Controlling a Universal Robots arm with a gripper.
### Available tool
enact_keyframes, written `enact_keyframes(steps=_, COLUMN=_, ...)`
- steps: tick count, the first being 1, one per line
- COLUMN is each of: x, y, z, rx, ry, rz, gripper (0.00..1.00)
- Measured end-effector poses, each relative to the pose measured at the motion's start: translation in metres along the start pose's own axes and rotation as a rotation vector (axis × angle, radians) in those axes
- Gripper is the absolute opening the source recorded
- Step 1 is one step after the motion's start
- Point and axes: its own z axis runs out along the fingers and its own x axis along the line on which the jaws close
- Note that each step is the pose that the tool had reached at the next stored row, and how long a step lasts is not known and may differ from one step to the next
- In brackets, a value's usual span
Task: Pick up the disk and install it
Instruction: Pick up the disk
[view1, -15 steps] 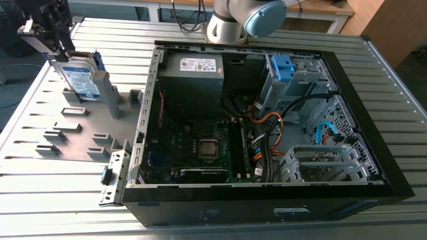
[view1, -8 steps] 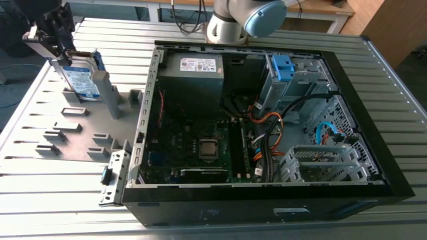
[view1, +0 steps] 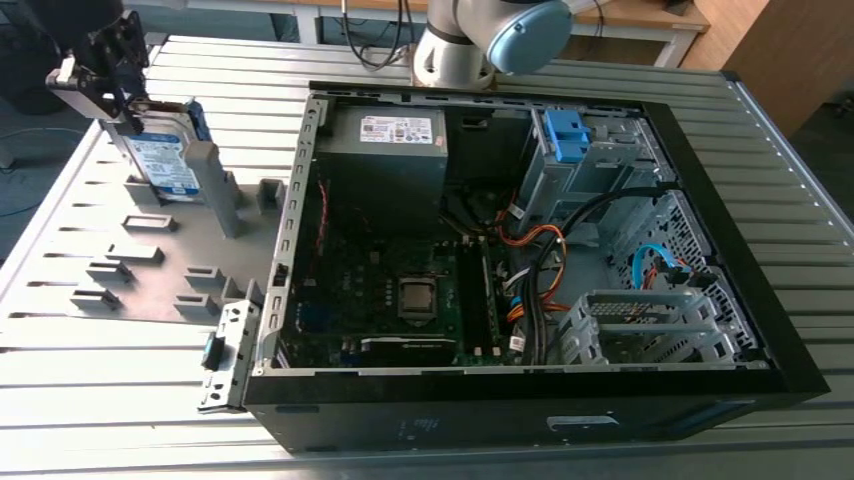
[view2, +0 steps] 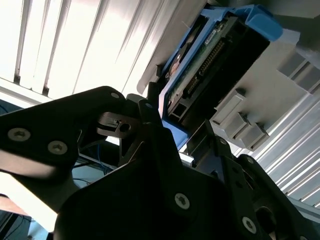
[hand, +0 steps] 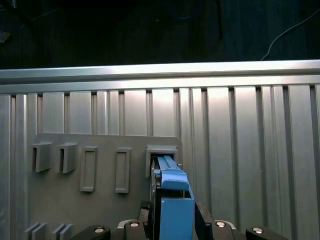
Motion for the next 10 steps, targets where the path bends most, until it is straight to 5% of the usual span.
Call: enact_keyframes(steps=10, x=-0.001, y=0.0006, z=0.0063, rx=-0.0001, ry=0.0015, rz=0.0, gripper=0.47)
